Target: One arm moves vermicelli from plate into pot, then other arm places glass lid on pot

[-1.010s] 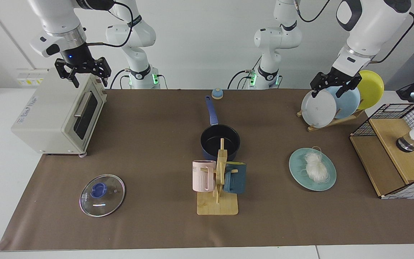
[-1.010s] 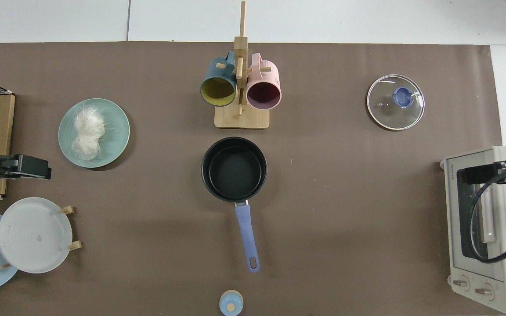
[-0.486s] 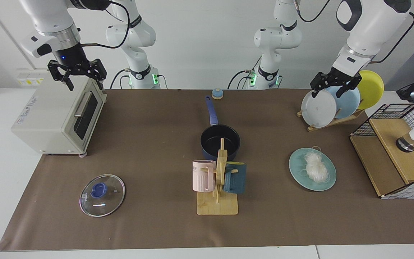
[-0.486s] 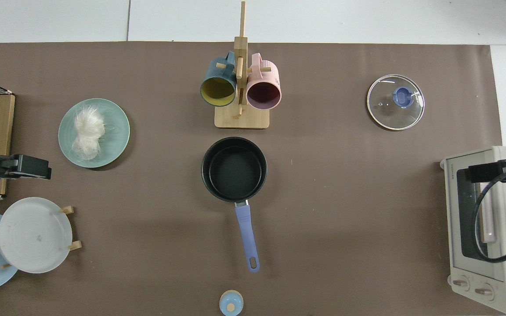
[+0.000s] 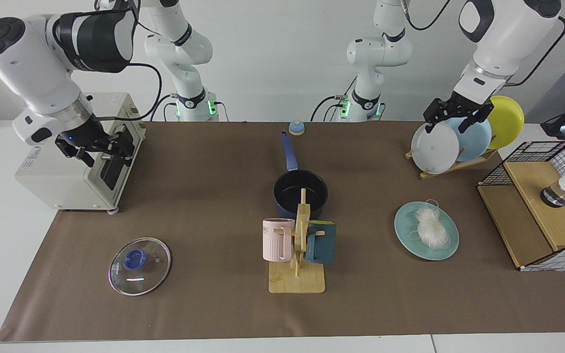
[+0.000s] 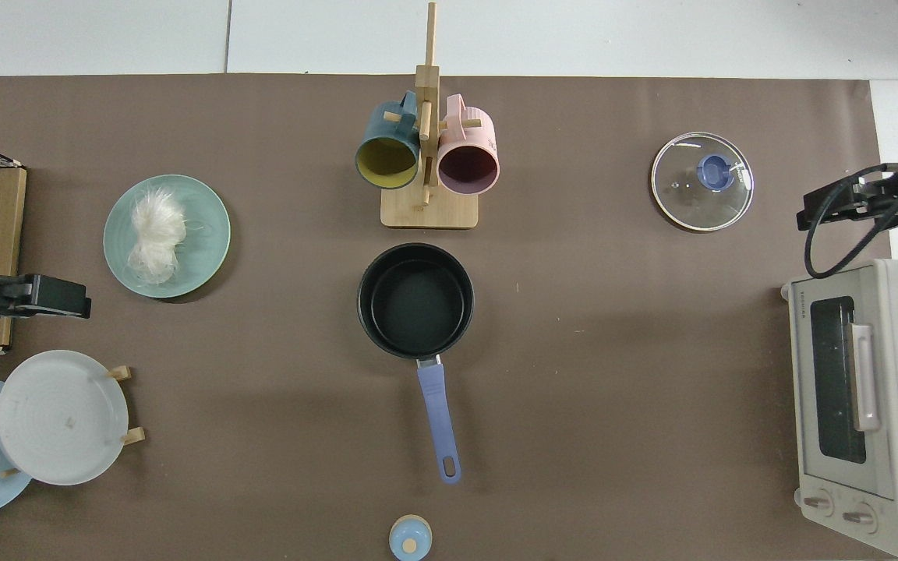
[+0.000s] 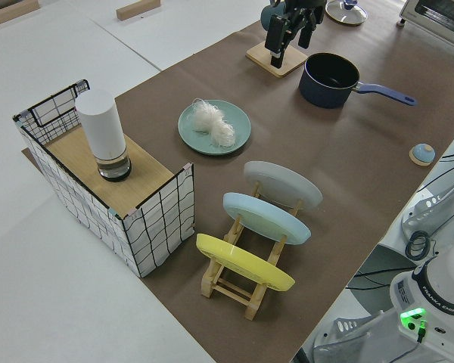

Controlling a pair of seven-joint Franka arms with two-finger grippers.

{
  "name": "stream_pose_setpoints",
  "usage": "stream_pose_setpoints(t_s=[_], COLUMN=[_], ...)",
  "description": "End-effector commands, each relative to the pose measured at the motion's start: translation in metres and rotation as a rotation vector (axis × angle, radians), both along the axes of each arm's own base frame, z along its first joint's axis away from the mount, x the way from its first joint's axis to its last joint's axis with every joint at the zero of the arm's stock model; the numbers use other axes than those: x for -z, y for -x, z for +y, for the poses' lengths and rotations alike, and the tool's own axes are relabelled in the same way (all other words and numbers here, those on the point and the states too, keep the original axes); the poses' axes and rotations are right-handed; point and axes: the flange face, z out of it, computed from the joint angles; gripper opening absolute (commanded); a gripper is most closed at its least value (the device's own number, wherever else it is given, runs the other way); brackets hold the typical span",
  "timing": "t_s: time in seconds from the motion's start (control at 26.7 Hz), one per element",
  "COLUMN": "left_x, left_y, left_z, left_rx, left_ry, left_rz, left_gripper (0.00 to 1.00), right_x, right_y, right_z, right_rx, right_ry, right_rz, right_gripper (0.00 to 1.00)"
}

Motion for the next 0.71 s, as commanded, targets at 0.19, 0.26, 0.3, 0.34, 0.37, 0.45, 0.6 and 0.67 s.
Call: stream_pose_setpoints(t_s=[0.19, 0.26, 0.3, 0.34, 0.37, 0.45, 0.6, 0.67], left_x=[-0.003, -0.003, -0.003, -0.003, -0.003, -0.003, -0.003, -0.003], left_y=[-0.001, -0.001, -0.001, -0.001, -0.001, -0.001, -0.001, -0.001], left_z=[-0.003, -0.003, -0.003, -0.002, -0.003, -0.003, -0.003, -0.004], left_rx=[-0.004, -0.004, -0.004, -0.006, -0.003, -0.003, -0.006, -0.004], left_ry=[-0.019, -0.019, -0.019, -0.018, -0.019, -0.019, -0.019, -0.016], left_rz=[-0.005, -0.007, -0.007, -0.007, -0.007, -0.007, -0.008, -0.011], left_gripper=[1.00, 1.00, 1.00, 1.00, 1.00, 1.00, 1.00, 1.00], right_x=[0.053, 0.066, 0.073, 0.079, 0.086, 0.096, 0.123, 0.135], right_y=[-0.048, -0.056, -0.059, -0.062, -0.065, -0.072, -0.083, -0.087], right_z=[0.004, 0.002, 0.004, 0.004, 0.004, 0.007, 0.010, 0.009], right_rx=[0.017, 0.018, 0.016, 0.024, 0.032, 0.031, 0.026, 0.025], right_ry=[0.019, 0.026, 0.025, 0.027, 0.025, 0.027, 0.029, 0.035], right_rz=[-0.044, -0.050, -0.052, -0.048, -0.044, -0.043, -0.042, -0.040], right_gripper=[1.00, 1.00, 1.00, 1.00, 1.00, 1.00, 1.00, 1.00])
